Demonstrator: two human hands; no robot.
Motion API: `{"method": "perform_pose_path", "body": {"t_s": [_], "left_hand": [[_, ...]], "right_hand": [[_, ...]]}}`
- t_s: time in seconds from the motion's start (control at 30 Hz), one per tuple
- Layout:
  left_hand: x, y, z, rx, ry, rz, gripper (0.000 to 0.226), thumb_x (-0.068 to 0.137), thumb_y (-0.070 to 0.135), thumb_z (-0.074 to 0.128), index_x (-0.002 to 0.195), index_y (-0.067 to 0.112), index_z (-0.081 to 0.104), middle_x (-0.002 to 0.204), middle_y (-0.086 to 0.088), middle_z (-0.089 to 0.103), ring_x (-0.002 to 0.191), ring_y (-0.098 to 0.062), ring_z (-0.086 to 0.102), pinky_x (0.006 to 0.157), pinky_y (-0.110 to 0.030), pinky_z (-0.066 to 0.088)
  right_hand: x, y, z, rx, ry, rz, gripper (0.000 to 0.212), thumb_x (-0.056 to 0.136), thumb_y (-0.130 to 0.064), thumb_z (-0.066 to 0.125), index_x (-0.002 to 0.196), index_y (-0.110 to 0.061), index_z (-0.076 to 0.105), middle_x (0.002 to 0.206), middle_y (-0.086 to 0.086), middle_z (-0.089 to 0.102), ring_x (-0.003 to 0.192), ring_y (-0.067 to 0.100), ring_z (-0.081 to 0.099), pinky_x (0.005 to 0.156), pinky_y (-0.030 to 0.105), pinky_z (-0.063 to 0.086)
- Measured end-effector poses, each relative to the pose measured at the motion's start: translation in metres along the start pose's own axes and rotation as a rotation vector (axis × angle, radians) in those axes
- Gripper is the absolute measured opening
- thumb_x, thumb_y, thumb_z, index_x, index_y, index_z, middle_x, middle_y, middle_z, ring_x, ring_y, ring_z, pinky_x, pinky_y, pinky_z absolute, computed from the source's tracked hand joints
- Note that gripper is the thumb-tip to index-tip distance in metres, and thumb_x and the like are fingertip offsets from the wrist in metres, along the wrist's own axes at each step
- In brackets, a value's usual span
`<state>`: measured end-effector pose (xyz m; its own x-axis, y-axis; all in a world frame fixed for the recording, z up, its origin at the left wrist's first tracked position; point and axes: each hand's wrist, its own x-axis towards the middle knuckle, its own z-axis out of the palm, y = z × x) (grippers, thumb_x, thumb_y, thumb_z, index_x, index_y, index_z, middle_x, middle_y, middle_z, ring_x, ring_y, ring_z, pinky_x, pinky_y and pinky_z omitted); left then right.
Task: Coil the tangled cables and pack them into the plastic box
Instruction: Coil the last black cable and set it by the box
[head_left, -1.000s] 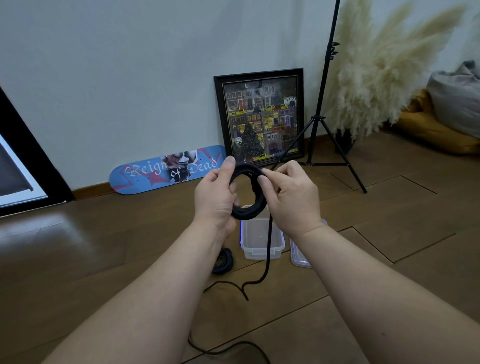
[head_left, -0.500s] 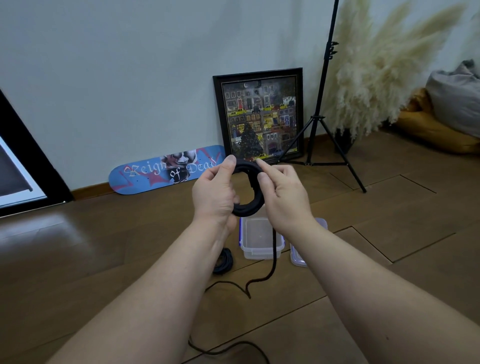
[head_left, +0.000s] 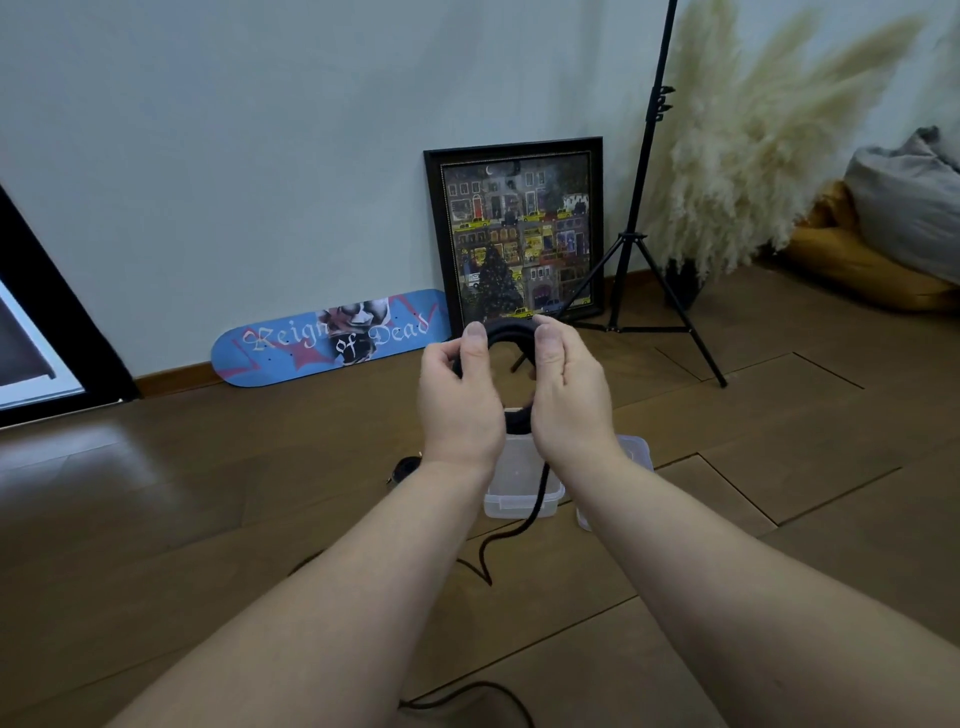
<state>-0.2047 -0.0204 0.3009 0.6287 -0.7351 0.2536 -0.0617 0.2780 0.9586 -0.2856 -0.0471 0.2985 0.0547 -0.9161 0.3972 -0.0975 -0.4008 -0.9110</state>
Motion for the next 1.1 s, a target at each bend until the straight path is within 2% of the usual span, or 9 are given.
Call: {"method": "perform_pose_path", "body": {"t_s": [0.1, 0.2, 0.37, 0.47, 0.57, 0.7, 0.87, 1.0, 1.1], "left_hand": [[0.002, 0.001, -0.004, 0.058, -0.072, -0.027, 0.030, 0.094, 0.047, 0.049, 0.086, 0.019, 0.047, 0.071, -0.001, 0.058, 0.067, -0.025, 0.056, 0.077, -0.054, 0.052], [0.011, 0.009, -0.014, -0.035, -0.224, -0.190, 0.030, 0.095, 0.037, 0.054, 0.098, 0.006, 0.053, 0.076, -0.010, 0.058, 0.060, -0.021, 0.054, 0.064, -0.042, 0.054], [0.012, 0.018, -0.026, -0.043, -0.487, -0.351, 0.035, 0.095, 0.043, 0.057, 0.098, 0.007, 0.057, 0.056, 0.002, 0.048, 0.043, -0.009, 0.041, 0.049, -0.026, 0.044], [0.009, 0.016, -0.024, -0.016, -0.434, -0.210, 0.027, 0.095, 0.036, 0.058, 0.084, 0.011, 0.054, 0.048, 0.010, 0.042, 0.040, -0.007, 0.035, 0.047, -0.024, 0.036], [0.010, 0.015, -0.021, -0.080, -0.300, -0.108, 0.025, 0.096, 0.031, 0.059, 0.079, 0.014, 0.051, 0.045, 0.010, 0.042, 0.038, -0.006, 0.034, 0.044, -0.024, 0.033], [0.013, 0.015, -0.019, -0.111, -0.191, -0.051, 0.026, 0.097, 0.033, 0.058, 0.081, 0.013, 0.050, 0.043, 0.010, 0.042, 0.037, -0.006, 0.035, 0.046, -0.026, 0.032], [0.008, 0.019, -0.016, -0.170, -0.245, -0.082, 0.033, 0.087, 0.042, 0.061, 0.088, 0.012, 0.050, 0.049, 0.009, 0.045, 0.040, -0.006, 0.037, 0.050, -0.027, 0.035], [0.004, 0.025, -0.018, -0.272, -0.325, -0.182, 0.051, 0.072, 0.047, 0.065, 0.103, 0.008, 0.055, 0.058, 0.003, 0.052, 0.042, -0.006, 0.038, 0.050, -0.024, 0.041], [0.005, 0.028, -0.023, -0.272, -0.389, -0.229, 0.028, 0.088, 0.036, 0.062, 0.102, 0.011, 0.063, 0.063, 0.001, 0.055, 0.046, -0.007, 0.042, 0.052, -0.023, 0.042]], "right_hand": [[0.011, 0.001, -0.015, -0.107, -0.089, -0.067, 0.037, 0.104, -0.036, 0.036, 0.128, -0.017, 0.058, 0.104, -0.008, 0.063, 0.098, 0.009, 0.058, 0.086, 0.030, 0.046], [0.020, 0.002, -0.029, -0.220, -0.255, -0.115, 0.037, 0.103, -0.036, 0.037, 0.127, -0.018, 0.058, 0.085, -0.018, 0.058, 0.075, -0.005, 0.052, 0.072, 0.022, 0.040], [0.013, 0.003, -0.030, -0.318, -0.458, -0.209, 0.033, 0.103, -0.034, 0.040, 0.128, -0.024, 0.059, 0.109, -0.012, 0.066, 0.101, 0.002, 0.059, 0.087, 0.023, 0.044], [0.011, 0.001, -0.028, -0.194, -0.444, -0.138, 0.036, 0.103, -0.039, 0.039, 0.132, -0.025, 0.055, 0.105, -0.015, 0.064, 0.084, -0.008, 0.058, 0.077, 0.015, 0.043], [0.014, 0.000, -0.032, 0.036, -0.385, 0.071, 0.035, 0.101, -0.049, 0.035, 0.120, -0.032, 0.059, 0.121, -0.001, 0.065, 0.109, 0.016, 0.063, 0.096, 0.039, 0.051], [0.006, -0.007, -0.038, 0.139, -0.474, 0.267, 0.037, 0.104, -0.043, 0.032, 0.116, -0.027, 0.063, 0.110, 0.011, 0.068, 0.101, 0.030, 0.066, 0.073, 0.044, 0.059], [0.007, -0.005, -0.033, -0.067, -0.358, 0.036, 0.030, 0.105, -0.036, 0.032, 0.109, -0.028, 0.061, 0.084, 0.000, 0.065, 0.082, 0.020, 0.063, 0.071, 0.043, 0.058], [0.009, -0.003, -0.028, -0.229, -0.262, -0.132, 0.028, 0.105, -0.034, 0.034, 0.112, -0.026, 0.059, 0.071, -0.004, 0.057, 0.067, 0.009, 0.052, 0.061, 0.021, 0.038], [0.009, -0.005, -0.025, -0.284, -0.257, -0.160, 0.031, 0.104, -0.035, 0.035, 0.120, -0.023, 0.059, 0.076, -0.002, 0.061, 0.070, 0.012, 0.055, 0.064, 0.025, 0.040]]}}
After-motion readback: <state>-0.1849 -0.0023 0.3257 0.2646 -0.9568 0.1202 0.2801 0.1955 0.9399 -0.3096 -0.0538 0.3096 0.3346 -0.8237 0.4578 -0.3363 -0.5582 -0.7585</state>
